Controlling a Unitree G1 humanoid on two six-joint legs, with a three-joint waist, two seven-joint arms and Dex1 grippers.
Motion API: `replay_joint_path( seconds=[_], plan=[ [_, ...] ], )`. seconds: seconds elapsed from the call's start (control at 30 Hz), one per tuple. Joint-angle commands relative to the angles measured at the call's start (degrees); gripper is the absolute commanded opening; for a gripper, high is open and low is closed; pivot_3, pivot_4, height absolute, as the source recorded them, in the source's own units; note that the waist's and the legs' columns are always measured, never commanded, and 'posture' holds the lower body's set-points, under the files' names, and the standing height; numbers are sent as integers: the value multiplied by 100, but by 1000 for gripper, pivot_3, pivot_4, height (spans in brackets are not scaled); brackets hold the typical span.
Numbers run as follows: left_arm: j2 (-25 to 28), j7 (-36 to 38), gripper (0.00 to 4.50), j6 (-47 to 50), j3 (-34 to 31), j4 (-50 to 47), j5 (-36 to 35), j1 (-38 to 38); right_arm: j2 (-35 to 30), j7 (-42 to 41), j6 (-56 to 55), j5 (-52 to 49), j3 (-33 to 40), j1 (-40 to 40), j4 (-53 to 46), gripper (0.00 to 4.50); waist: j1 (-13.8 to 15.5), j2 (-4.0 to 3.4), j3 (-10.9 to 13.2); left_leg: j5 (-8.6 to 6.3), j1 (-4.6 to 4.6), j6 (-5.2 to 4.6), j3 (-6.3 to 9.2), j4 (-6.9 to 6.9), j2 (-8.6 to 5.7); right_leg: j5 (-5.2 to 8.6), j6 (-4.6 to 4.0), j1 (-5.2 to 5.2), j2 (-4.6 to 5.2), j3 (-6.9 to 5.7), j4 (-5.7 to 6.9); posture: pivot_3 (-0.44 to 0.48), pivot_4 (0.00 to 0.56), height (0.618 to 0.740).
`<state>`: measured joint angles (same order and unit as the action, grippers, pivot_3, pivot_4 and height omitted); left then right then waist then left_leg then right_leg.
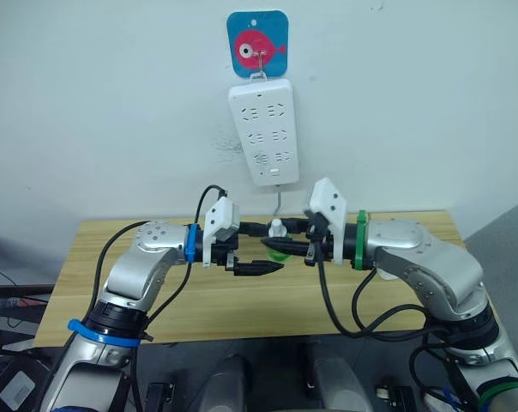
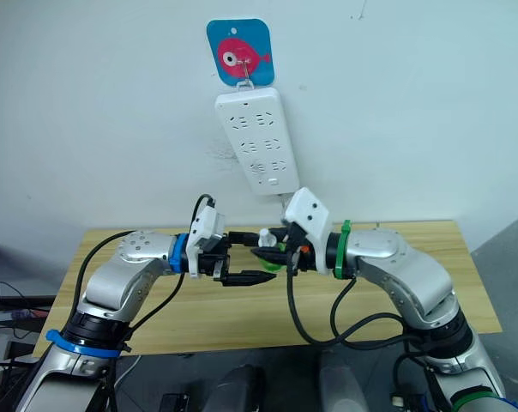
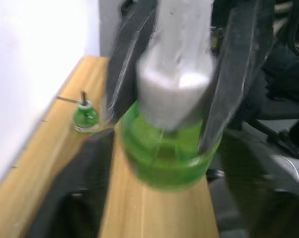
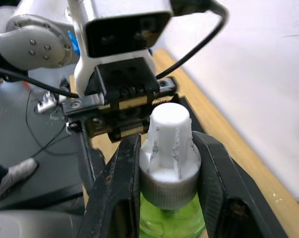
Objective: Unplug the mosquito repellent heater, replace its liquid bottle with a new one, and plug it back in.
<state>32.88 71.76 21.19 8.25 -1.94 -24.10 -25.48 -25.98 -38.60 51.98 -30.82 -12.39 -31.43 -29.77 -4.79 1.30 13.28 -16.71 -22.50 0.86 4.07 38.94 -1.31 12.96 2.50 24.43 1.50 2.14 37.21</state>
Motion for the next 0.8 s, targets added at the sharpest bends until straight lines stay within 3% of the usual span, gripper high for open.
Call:
replay_joint_path(
  seconds=[0.03, 0.27, 0.67, 0.8],
  plan=[
    [100, 21, 4500, 696, -274, -173, -548, 52, 169, 132, 69, -427, 575, -25, -93, 1125, -3, 0, -2, 0, 0, 0, 0, 0, 0, 0, 0, 0, 0, -1, 2, -142, 168, 740],
    [-229, -757, 4500, 1552, -605, -549, -1094, -241, 297, 447, 499, -883, 946, -14, -144, 1125, 5, 1, -10, 1, -2, 2, 3, 3, -2, -1, 1, 0, 2, 1, 5, -135, 149, 740],
    [-316, -684, 4500, 1540, -216, -689, -1081, -431, 371, 663, 526, -980, 713, -33, -244, 1125, -8, 2, -60, 24, -9, 32, -36, 4, -2, -4, -3, 66, -2, 18, 90, -135, 140, 740],
    [-352, -649, 3533, 1436, -150, -599, -1052, -489, 363, 666, 518, -986, 664, -19, -283, 1125, -19, 3, -110, 25, -7, 32, -36, 4, 3, -6, -7, 66, -13, 19, 91, -138, 139, 740]
  ],
)
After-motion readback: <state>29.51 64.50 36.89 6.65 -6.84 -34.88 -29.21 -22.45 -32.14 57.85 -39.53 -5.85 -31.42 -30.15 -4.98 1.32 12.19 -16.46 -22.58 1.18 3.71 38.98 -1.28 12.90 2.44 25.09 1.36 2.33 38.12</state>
